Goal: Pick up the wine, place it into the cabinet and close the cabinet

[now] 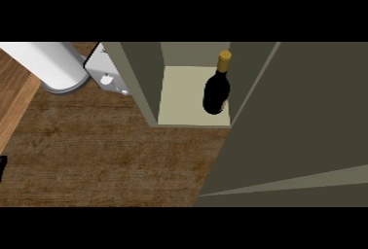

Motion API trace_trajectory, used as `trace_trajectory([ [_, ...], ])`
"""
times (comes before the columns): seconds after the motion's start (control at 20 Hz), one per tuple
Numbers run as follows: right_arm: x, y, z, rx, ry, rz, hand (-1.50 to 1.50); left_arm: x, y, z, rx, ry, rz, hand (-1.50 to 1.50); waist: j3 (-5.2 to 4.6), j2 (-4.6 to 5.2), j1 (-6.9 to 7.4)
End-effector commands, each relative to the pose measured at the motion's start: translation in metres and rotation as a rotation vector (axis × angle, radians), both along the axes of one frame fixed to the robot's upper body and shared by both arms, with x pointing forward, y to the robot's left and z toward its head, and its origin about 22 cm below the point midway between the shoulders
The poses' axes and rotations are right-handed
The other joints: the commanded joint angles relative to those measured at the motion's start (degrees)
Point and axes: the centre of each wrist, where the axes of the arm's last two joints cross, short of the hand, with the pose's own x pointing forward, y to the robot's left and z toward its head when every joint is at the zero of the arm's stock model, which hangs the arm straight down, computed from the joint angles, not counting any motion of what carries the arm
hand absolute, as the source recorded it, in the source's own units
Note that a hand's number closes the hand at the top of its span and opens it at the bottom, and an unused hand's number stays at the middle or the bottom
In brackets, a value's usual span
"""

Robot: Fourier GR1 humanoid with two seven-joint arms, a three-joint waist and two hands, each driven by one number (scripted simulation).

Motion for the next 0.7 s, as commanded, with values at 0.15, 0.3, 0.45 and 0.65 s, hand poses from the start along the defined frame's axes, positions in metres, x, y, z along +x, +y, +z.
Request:
trace_trajectory([
  [0.15,0.004,0.058,0.005,-0.029,-0.124,0.013,1.5,-0.01,0.04,0.01,0.017,-0.012,-0.017,-1.5,-0.02,0.07,0.38],
  [0.3,0.018,0.084,0.01,-0.068,-0.149,-0.016,1.5,-0.01,0.045,0.007,0.026,-0.01,-0.021,-1.5,-0.04,0.21,0.45],
  [0.45,0.042,0.099,0.021,-0.057,-0.133,-0.061,1.5,-0.013,0.041,0.027,0.025,-0.028,-0.057,-1.5,-0.01,0.28,1.26],
  [0.65,0.063,0.113,0.043,-0.042,-0.138,-0.098,1.5,-0.014,0.057,0.025,0.027,-0.035,-0.054,-1.5,0.02,0.28,0.76],
])
